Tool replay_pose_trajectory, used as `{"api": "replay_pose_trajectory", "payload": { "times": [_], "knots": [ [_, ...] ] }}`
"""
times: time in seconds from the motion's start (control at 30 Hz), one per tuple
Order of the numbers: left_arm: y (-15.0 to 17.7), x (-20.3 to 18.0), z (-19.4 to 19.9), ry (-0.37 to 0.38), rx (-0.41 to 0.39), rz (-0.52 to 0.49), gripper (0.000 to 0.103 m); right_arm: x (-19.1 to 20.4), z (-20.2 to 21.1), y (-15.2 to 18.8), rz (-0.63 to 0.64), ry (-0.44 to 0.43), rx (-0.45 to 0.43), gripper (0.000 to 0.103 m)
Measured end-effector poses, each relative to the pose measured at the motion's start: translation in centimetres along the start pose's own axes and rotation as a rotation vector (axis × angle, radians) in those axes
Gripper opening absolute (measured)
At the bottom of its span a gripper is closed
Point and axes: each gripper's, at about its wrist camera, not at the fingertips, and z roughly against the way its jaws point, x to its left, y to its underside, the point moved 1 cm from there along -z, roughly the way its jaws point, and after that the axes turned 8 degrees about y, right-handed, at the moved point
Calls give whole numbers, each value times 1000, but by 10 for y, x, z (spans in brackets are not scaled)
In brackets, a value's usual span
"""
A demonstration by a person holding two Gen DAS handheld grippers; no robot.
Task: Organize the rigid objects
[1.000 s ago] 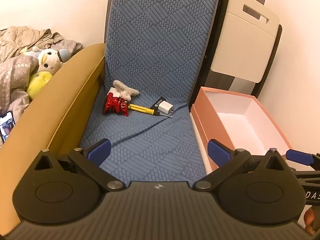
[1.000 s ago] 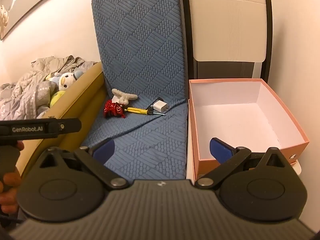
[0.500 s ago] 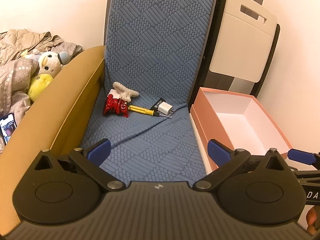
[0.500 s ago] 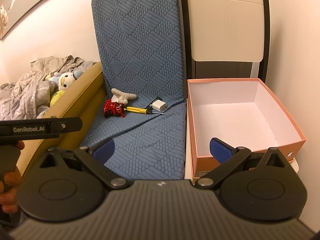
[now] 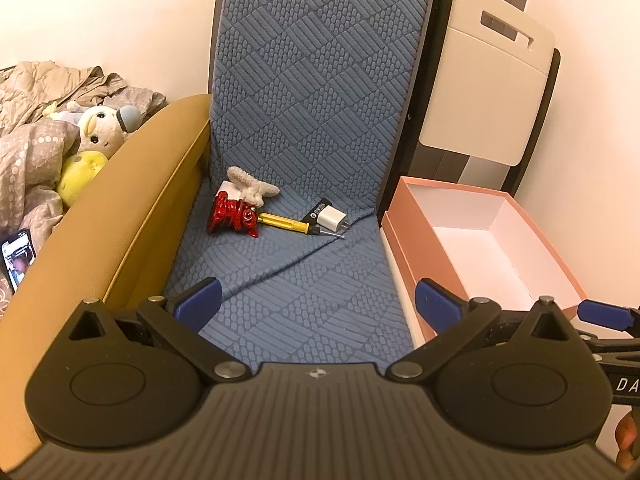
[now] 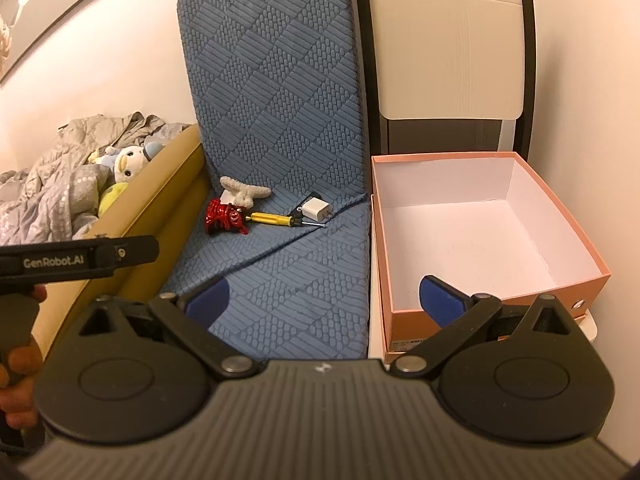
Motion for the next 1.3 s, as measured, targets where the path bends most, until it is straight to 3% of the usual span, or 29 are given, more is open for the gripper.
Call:
{"api": "replay_pose_trajectory", "payload": {
  "times": [1.0,1.17,1.3],
  "knots": [
    [-7,-1,-17,7,29,-12,103,-3,-7,-4,-27,-15,32,103],
    [-9,-3,-30,-21,23,-48,103,-5,-16,-6,-42,-34,37,103],
    [-18,-2,-48,7,24,-30,103,-8,-30,-11,-71,-22,41,103]
  ]
}}
